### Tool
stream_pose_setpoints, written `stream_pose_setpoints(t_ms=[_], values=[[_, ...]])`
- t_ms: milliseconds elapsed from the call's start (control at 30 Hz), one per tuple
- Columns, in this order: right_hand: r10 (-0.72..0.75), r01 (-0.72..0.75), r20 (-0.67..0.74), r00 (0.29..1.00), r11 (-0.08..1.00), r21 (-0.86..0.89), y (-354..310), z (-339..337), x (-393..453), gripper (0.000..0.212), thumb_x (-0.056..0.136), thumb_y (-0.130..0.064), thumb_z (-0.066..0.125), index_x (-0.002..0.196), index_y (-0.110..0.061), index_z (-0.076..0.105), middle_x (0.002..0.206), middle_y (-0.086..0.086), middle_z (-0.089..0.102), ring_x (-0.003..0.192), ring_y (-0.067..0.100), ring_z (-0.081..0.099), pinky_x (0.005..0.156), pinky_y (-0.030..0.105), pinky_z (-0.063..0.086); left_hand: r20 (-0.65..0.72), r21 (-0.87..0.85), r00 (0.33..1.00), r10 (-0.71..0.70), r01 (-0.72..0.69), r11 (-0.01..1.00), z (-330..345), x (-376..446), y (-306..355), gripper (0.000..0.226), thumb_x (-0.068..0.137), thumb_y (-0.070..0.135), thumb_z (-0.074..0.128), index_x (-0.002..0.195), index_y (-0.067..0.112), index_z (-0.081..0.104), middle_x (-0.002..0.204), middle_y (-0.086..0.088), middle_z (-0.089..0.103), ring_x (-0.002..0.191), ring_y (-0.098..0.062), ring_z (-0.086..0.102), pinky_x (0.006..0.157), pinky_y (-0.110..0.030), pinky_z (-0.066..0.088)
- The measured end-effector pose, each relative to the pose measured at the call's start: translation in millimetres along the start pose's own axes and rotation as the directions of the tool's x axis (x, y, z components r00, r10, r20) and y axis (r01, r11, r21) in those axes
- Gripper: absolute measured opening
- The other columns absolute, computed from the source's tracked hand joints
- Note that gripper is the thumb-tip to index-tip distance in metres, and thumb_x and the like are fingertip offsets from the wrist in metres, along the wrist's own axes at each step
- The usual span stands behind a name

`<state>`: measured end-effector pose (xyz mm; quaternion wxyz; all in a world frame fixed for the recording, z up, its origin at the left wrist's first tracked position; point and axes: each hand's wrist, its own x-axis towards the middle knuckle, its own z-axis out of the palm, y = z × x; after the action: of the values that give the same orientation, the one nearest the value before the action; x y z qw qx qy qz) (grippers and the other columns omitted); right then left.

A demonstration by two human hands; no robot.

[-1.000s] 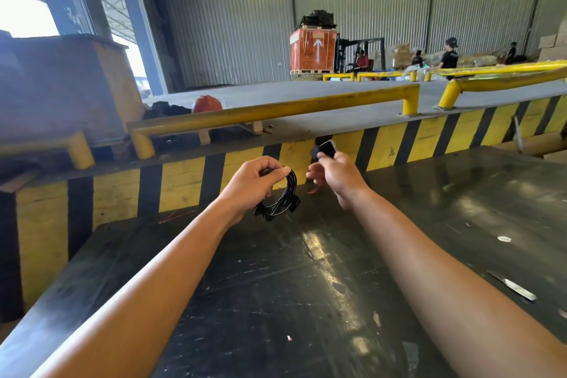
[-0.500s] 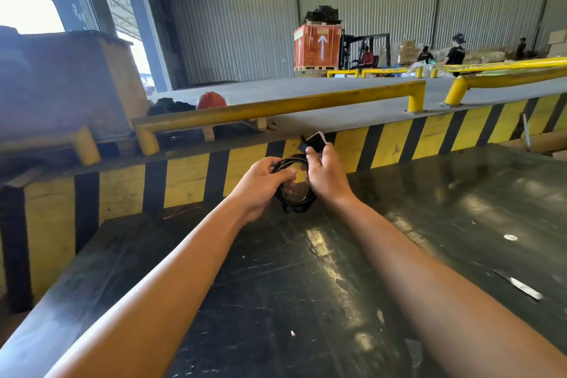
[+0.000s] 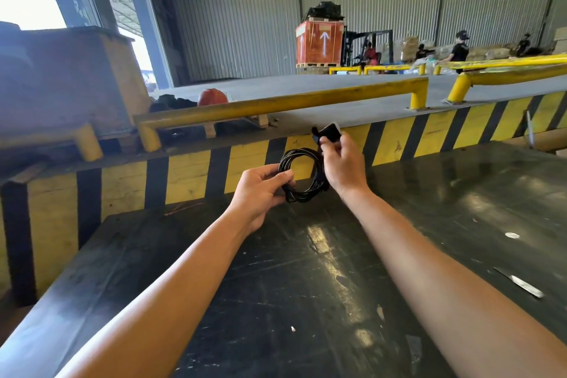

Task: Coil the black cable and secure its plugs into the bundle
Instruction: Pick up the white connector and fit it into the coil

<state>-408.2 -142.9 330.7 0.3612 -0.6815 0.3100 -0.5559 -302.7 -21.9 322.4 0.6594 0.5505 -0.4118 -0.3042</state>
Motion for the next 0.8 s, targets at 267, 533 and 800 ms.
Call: stream_pose_setpoints(t_ms=[267,533,800], values=[[-0.297,0.358,0.213,0.931,0.863,-0.358,-12,-12,-12,0.018,0.082,-0.013,0.063,0.072,-0.010,0.049,0.070,0.004,0.055,0.063,0.020,0.051,0.055,0.025,0.034,-0.196,-0.041,0.980,0.039,-0.048,0.998,0,8,5,0.007,0.085,0.011,0.068,0.092,0.011,0.068,0.081,-0.008,0.069,0.078,-0.018,0.069,0.075,-0.038,0.061],[-0.293,0.345,0.186,0.938,0.850,-0.399,-12,0,-13,0.023,0.080,-0.013,0.067,0.070,-0.013,0.047,0.073,0.008,0.058,0.065,0.016,0.046,0.056,0.021,0.030,-0.191,-0.025,0.981,0.025,-0.030,0.999,15,9,6,0.015,0.085,0.016,0.070,0.099,0.010,0.069,0.091,-0.012,0.072,0.075,-0.016,0.071,0.070,-0.035,0.061],[-0.031,0.039,0.168,0.985,0.998,-0.043,-3,7,-15,0.020,0.079,-0.017,0.070,0.088,-0.016,0.053,0.092,0.012,0.070,0.079,0.025,0.071,0.071,0.042,0.061,-0.220,0.016,0.975,0.020,-0.017,1.000,15,9,5,0.010,0.086,0.017,0.069,0.095,0.021,0.072,0.095,-0.007,0.074,0.094,-0.027,0.071,0.081,-0.043,0.059]])
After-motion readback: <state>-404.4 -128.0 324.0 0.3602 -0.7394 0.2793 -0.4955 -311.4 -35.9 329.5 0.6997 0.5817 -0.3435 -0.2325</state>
